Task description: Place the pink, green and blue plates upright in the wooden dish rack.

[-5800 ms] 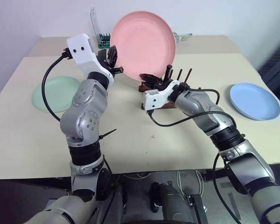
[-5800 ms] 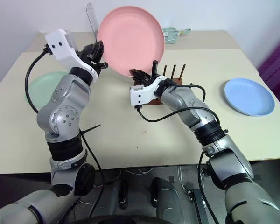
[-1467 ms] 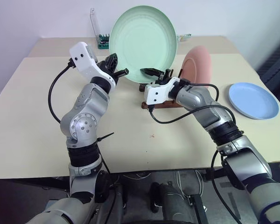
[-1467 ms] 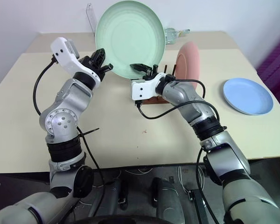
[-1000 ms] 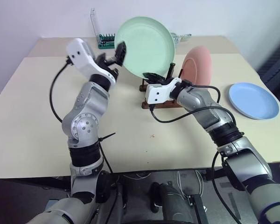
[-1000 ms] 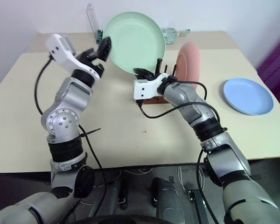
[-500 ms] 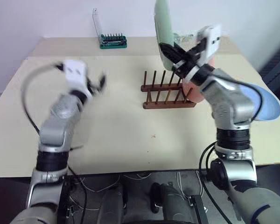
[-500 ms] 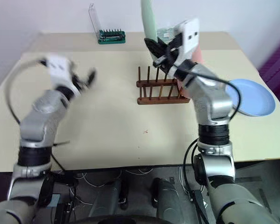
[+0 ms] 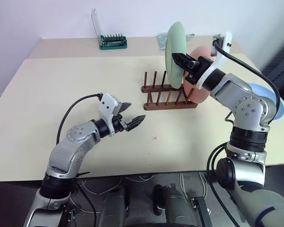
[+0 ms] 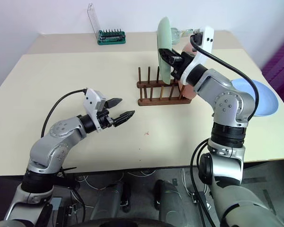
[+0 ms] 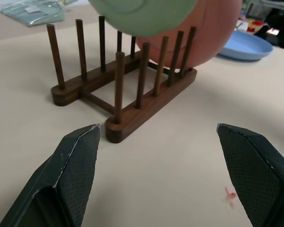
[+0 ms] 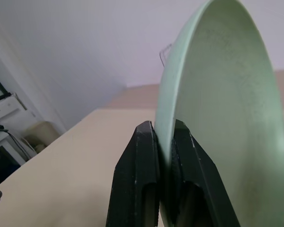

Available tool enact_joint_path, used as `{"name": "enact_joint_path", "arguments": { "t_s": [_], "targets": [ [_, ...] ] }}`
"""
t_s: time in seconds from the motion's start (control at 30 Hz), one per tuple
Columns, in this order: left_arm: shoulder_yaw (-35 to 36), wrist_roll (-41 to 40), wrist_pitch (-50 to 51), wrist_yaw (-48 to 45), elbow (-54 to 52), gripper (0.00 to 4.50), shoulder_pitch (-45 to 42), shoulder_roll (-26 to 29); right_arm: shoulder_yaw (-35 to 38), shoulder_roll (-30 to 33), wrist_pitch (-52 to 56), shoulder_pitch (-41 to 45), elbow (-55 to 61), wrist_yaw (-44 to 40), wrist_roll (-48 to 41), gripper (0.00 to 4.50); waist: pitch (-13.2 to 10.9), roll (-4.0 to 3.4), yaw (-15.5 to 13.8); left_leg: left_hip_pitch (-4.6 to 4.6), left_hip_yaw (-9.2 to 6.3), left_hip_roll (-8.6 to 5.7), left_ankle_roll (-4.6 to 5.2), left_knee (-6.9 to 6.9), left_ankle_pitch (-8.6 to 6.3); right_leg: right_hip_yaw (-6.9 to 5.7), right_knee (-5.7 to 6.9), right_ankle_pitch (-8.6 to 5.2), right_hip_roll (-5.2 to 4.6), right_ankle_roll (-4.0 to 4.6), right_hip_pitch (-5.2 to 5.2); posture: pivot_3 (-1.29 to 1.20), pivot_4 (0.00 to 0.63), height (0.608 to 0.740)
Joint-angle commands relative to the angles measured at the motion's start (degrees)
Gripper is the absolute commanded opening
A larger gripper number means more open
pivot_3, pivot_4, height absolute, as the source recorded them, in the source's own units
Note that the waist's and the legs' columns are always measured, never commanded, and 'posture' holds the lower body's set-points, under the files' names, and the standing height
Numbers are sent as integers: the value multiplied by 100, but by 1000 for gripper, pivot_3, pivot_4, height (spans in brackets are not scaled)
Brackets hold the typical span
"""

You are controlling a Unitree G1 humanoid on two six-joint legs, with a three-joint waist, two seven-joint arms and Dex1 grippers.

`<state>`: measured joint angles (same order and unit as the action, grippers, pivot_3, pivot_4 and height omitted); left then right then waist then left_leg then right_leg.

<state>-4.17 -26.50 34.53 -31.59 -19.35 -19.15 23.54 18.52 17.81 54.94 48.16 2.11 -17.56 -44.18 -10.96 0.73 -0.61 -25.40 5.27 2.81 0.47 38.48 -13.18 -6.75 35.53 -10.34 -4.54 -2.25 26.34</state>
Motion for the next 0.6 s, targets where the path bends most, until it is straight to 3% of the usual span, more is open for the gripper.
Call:
{"name": "enact_joint_path", "arguments": {
  "t_s": [0.03, 0.1, 0.2, 0.4, 0.6],
  "targets": [
    [-52, -6, -12, -16, -283, 4043, -59, -39, 258, -105, 137, 125, -141, 324, -223, 0, 1, -1, 1, 0, 0, 0, 0, 0, 0, 0, 0, 0, 0, 0, 1, 0, 150, 730],
    [-71, 2, -14, -17, -288, 4043, -57, -52, 349, -150, 163, 146, -262, 433, -294, 0, 1, -1, 2, 2, 0, 0, 0, -2, 0, 0, 0, 0, 2, 0, 0, 0, 150, 730],
    [-80, -6, -18, -15, -311, 4105, -49, -61, 324, -127, 138, 172, -250, 446, -323, 990, 0, -4, 4, 0, 1, 0, 0, -2, 0, 2, 0, 0, 2, 0, 3, 0, 150, 730],
    [-96, -3, -24, -23, -309, 4105, -45, -78, 110, 50, -40, 228, -60, 301, -166, 3828, 0, -4, 4, 1, 2, -3, 1, -13, 1, 4, -4, 0, 2, 0, 5, 0, 150, 730],
    [-124, -10, -52, -74, -287, 4105, -75, -105, -419, 665, -183, 281, 335, -164, 183, 3828, -1, -5, -5, -1, 1, -3, 1, -14, 0, 4, -11, -5, 1, -9, 5, 0, 150, 730]
  ]
}}
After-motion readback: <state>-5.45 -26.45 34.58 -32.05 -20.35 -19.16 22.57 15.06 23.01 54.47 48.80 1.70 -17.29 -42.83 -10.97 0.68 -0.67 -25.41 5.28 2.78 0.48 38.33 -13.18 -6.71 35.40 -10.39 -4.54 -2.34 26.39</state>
